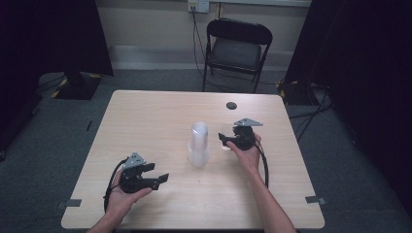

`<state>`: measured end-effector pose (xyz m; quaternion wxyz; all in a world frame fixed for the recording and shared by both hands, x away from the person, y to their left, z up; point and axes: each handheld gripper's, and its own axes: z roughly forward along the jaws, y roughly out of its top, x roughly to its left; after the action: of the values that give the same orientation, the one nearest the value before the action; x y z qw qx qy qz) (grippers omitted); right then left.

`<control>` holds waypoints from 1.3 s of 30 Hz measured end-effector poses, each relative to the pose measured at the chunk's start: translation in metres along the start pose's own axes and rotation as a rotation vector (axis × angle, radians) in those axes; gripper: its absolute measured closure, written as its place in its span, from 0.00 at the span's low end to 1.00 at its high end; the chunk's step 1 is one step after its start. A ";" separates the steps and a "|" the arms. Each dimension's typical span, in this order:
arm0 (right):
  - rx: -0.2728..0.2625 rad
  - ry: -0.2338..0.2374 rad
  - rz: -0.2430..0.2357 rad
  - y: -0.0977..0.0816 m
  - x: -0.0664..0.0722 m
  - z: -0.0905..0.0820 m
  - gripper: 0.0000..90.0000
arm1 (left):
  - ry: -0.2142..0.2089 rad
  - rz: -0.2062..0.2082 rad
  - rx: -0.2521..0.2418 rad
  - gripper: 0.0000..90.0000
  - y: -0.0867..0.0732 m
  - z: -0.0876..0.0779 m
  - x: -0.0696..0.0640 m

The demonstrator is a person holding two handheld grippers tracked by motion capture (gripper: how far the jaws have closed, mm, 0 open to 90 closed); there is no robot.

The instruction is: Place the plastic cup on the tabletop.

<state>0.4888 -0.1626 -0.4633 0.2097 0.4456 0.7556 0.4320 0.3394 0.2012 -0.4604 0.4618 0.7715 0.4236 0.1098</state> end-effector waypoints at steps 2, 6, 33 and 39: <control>0.014 0.007 -0.001 -0.001 0.001 0.000 0.31 | 0.001 0.000 0.005 0.30 0.000 0.000 0.001; 0.026 0.011 0.013 -0.004 0.001 0.001 0.28 | 0.001 -0.002 0.005 0.30 0.000 0.000 0.001; 0.049 0.033 0.046 -0.017 0.003 -0.020 0.20 | 0.039 0.027 0.029 0.29 0.002 -0.001 0.003; 0.049 0.039 0.057 -0.022 0.002 -0.028 0.20 | 0.048 0.016 0.023 0.29 0.002 -0.003 0.006</control>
<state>0.4568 -0.1790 -0.4665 0.1717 0.4632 0.7569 0.4279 0.3429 0.2072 -0.4582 0.4417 0.7771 0.4299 0.1272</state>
